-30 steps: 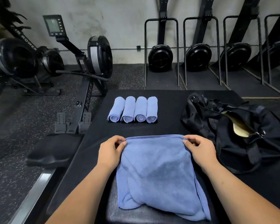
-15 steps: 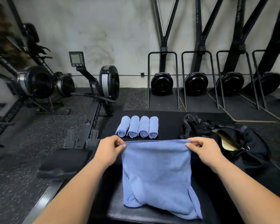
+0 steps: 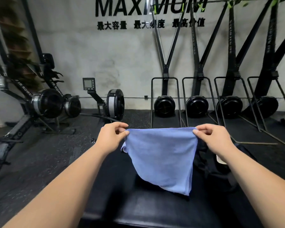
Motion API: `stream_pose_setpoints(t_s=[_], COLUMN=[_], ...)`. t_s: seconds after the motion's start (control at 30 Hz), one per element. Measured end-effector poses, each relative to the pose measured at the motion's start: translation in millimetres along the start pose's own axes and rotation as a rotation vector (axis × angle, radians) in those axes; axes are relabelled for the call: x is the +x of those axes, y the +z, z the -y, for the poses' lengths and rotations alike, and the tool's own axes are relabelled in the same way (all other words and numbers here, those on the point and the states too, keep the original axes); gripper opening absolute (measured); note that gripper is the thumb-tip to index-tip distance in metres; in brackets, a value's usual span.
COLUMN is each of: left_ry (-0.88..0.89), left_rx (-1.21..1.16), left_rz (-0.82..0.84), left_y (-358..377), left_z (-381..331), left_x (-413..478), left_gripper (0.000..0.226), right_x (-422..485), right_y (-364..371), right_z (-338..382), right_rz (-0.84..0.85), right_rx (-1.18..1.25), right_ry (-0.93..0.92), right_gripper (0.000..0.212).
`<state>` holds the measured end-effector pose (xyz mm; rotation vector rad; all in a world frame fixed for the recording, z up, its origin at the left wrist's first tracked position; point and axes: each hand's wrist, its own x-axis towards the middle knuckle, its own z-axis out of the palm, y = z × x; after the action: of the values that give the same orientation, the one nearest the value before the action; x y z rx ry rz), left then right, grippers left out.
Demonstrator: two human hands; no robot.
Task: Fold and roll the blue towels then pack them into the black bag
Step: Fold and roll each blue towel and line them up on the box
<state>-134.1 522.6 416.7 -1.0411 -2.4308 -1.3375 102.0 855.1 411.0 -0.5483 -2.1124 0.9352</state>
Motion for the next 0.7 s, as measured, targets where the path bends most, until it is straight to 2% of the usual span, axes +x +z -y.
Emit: stream_pose_setpoints(t_s=[0.13,0.27,0.37,0.47,0.57,0.7], left_ry=[0.056,0.090,0.084,0.074,0.074,0.084], left_rx=[0.045,0.123,0.131,0.160,0.212,0.169], left_rz=[-0.076,-0.002,-0.040,-0.047,0.030,0.016], left_y=[-20,-30,-38,-45,-48,-52], left_z=[-26,-39,-44,-46,-51,-56], left_x=[6,8,7,7,4,1], left_gripper=[0.003,0.008,0.008,0.007,0.011,0.010], right_x=[1,2,5,7,3,-1], right_y=[-17,-22,-30,-36,-37,-37], right_z=[31,49,56,59,64,67], right_rz=[-0.099,-0.056,-0.118,-0.107,-0.033,-0.125], right_rx=[-0.016,-0.140,-0.068,-0.089,-0.128,-0.135], right_ry=[-0.085,-0.076,-0.059,-0.072,-0.053,-0.058], right_gripper=[0.004,0.004,0.006,0.007,0.007,0.008])
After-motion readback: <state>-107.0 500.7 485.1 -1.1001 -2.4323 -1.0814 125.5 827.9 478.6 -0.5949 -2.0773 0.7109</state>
